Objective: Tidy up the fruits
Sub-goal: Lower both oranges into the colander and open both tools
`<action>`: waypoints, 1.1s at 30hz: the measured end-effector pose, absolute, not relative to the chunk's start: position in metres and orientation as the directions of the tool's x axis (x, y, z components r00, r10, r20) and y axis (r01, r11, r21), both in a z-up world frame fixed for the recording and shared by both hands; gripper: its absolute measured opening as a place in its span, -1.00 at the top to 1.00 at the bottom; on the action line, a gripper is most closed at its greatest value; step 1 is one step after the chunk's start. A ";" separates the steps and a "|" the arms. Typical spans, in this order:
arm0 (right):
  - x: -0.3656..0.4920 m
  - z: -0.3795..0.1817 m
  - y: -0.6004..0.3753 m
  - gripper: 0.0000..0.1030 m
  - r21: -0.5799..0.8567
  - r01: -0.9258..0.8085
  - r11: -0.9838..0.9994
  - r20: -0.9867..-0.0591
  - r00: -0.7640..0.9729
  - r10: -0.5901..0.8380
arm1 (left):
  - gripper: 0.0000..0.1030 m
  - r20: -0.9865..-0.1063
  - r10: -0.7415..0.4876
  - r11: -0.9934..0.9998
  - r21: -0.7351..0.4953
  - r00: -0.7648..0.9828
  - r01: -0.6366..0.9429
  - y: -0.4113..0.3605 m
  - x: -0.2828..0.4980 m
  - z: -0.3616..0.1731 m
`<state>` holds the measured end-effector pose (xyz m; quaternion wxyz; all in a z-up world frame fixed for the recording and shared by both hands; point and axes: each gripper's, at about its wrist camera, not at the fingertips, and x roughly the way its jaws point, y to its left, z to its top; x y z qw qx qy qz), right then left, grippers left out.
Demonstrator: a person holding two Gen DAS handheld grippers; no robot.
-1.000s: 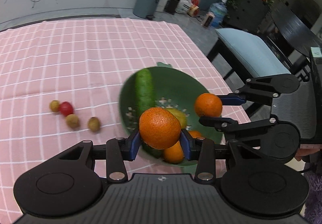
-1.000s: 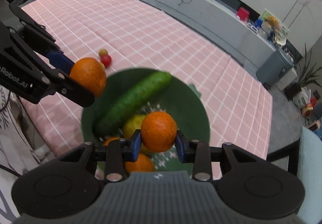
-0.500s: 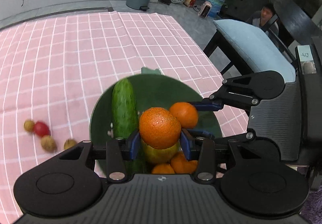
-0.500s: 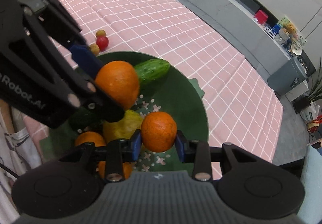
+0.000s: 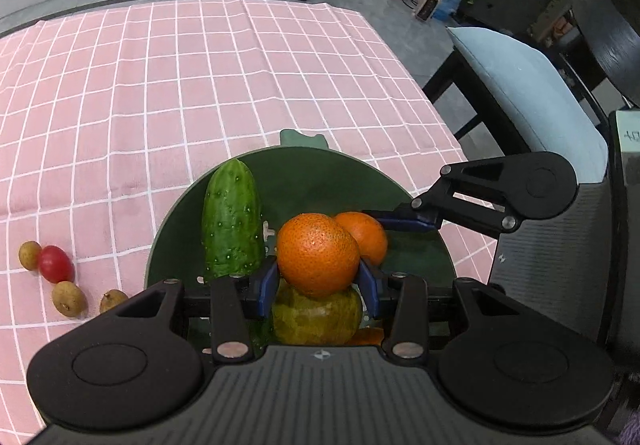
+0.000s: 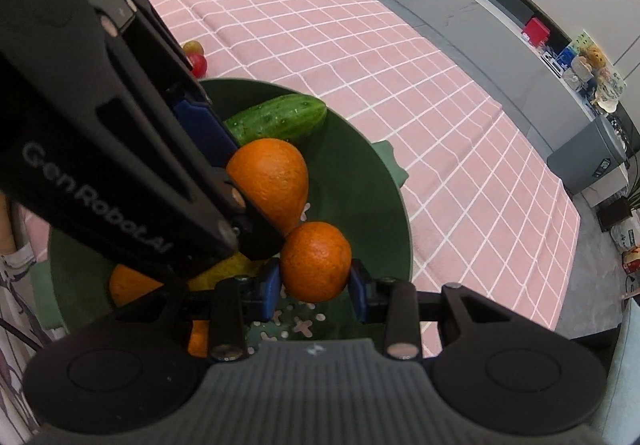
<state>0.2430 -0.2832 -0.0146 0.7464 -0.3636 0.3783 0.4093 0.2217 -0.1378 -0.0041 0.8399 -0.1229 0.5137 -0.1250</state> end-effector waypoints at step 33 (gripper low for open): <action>0.192 0.036 -0.284 -0.23 -0.249 -0.781 0.572 -0.770 0.519 0.372 | -0.38 -0.775 -0.311 0.941 -0.331 0.550 0.065 -0.107 0.170 0.039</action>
